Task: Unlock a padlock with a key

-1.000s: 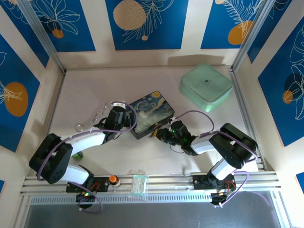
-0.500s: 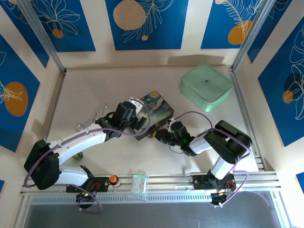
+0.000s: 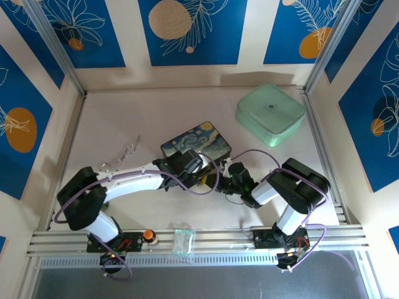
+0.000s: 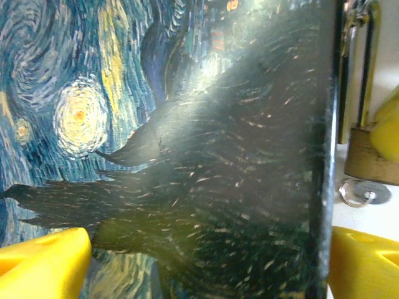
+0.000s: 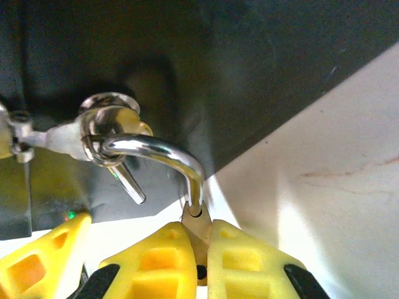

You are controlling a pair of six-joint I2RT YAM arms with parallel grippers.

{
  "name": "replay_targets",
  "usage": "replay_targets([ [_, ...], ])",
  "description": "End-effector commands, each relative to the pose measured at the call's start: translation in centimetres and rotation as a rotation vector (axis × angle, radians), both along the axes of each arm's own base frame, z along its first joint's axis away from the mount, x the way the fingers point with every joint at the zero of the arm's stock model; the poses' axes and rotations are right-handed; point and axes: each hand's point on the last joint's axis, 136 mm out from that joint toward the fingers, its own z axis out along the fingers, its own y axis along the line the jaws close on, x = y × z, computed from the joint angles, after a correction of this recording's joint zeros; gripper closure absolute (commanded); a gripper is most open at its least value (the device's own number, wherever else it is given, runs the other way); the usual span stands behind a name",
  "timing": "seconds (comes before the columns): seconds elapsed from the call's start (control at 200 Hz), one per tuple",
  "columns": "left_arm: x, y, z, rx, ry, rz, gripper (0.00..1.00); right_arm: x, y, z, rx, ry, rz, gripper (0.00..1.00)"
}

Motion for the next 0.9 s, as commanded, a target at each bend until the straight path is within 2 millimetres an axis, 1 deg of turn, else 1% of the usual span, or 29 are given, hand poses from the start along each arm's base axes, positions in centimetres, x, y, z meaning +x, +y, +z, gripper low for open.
replay_targets([
  [0.0,0.3,1.6,-1.0,0.136,-0.020,0.024,0.12,-3.1,-2.4,-4.0,-0.106,0.151,0.009,0.94],
  [0.045,0.3,1.7,-1.5,0.146,-0.016,0.033,0.20,-3.1,-2.8,-4.0,-0.101,0.153,-0.006,0.94],
  [0.06,0.2,1.8,-1.7,0.146,-0.012,0.033,0.25,-3.1,-2.9,-4.0,-0.096,0.154,-0.012,0.94],
  [0.08,0.1,1.8,-2.0,0.147,-0.008,0.032,0.27,-3.0,-3.1,-3.9,-0.085,0.159,-0.023,0.94],
  [0.105,0.0,1.9,-2.3,0.147,-0.004,0.034,0.29,-2.8,-3.3,-3.8,-0.067,0.159,-0.036,0.94],
  [0.15,-0.3,2.0,-2.8,0.148,0.011,0.033,0.29,-2.5,-3.4,-3.5,-0.033,0.161,-0.052,0.94],
  [0.2,-0.5,2.1,-3.2,0.156,0.021,0.031,0.30,-2.1,-3.1,-3.1,-0.005,0.166,-0.059,0.94],
  [0.235,-0.6,2.2,-3.4,0.162,0.023,0.031,0.37,-1.9,-3.0,-3.0,0.010,0.171,-0.070,0.94],
  [0.315,-0.9,2.2,-3.7,0.160,0.034,0.033,0.39,-1.5,-2.7,-2.3,0.046,0.160,-0.116,0.94],
  [0.355,-1.0,2.1,-3.8,0.153,0.044,0.029,0.43,-1.3,-2.9,-2.0,0.055,0.158,-0.151,0.94],
  [0.435,-1.3,1.9,-3.8,0.139,0.056,0.028,0.44,-1.0,-2.5,-1.6,0.045,0.149,-0.171,0.94],
  [0.525,-1.5,1.6,-3.7,0.123,0.069,0.020,0.44,-1.1,-1.3,-1.4,0.000,0.129,-0.161,0.94],
  [0.62,-1.7,1.2,-3.6,0.111,0.080,0.008,0.44,-1.2,-0.4,-0.6,0.015,0.102,-0.159,0.94],
  [0.69,-1.7,1.3,-3.6,0.117,0.076,0.008,0.45,-1.2,-0.2,-0.3,0.039,0.095,-0.164,0.94],
  [0.81,-1.7,1.4,-3.8,0.128,0.079,0.010,0.48,-1.2,-0.6,-0.3,0.054,0.082,-0.161,0.94],
  [0.835,-1.7,1.4,-3.9,0.134,0.081,0.009,0.50,-1.2,-0.7,-0.2,0.065,0.076,-0.161,0.95],
  [0.85,-1.7,1.4,-4.0,0.135,0.081,0.009,0.53,-1.3,-0.7,-0.1,0.072,0.073,-0.161,0.94],
  [0.89,-1.7,1.4,-4.1,0.140,0.082,0.011,0.55,-1.3,-0.8,0.1,0.093,0.058,-0.163,0.94],
])
